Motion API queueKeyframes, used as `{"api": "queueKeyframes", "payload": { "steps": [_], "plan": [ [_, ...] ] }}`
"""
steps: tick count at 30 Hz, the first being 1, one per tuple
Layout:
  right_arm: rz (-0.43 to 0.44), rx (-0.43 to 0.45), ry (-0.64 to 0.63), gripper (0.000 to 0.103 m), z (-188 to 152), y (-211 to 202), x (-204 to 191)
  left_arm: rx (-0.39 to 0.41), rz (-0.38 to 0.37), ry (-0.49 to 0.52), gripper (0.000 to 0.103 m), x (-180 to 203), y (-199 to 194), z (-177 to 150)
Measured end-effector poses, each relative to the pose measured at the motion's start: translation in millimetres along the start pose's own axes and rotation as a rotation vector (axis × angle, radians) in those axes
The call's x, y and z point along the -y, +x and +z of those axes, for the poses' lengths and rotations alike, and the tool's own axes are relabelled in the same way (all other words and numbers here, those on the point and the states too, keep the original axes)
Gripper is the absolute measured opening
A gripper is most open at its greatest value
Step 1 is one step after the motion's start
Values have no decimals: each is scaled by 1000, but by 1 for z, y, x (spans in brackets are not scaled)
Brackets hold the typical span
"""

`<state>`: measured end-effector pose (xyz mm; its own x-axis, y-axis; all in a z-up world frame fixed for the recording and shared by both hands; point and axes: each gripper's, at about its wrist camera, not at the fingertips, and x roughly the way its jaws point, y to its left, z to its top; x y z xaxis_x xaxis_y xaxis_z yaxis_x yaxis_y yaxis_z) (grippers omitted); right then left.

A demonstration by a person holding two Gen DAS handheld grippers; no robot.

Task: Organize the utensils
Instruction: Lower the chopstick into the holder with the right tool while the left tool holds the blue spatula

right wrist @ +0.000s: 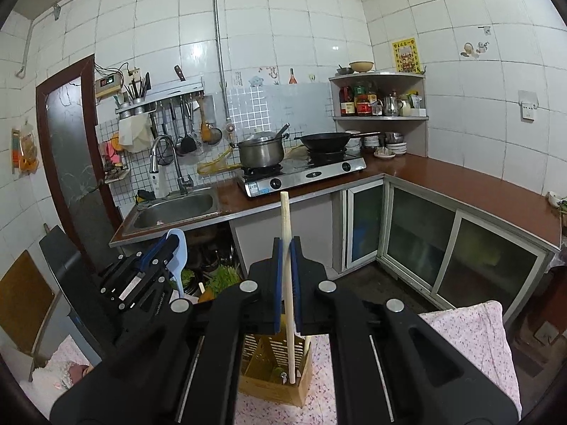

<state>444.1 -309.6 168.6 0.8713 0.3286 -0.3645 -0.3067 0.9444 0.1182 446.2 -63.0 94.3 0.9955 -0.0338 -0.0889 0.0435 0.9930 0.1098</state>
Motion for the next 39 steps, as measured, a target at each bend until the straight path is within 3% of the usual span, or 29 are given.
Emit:
{"api": "queueKeyframes", "payload": {
  "steps": [4, 18, 21, 36, 39],
  "plan": [
    [-1, 14, -6, 6, 6, -4, -2, 31, 12, 11, 4, 4, -3, 2],
    [13, 58, 2, 6, 23, -9, -3, 29, 22, 9, 4, 6, 2, -8],
    [5, 56, -14, 2, 24, -9, -4, 22, 20, 0, 4, 6, 5, -6],
    [3, -43, 4, 2, -23, 23, 5, 53, 69, 70, 4, 20, 6, -9],
    [4, -51, 20, 2, -28, 25, 10, 21, 34, 33, 4, 22, 2, -9]
  ]
}}
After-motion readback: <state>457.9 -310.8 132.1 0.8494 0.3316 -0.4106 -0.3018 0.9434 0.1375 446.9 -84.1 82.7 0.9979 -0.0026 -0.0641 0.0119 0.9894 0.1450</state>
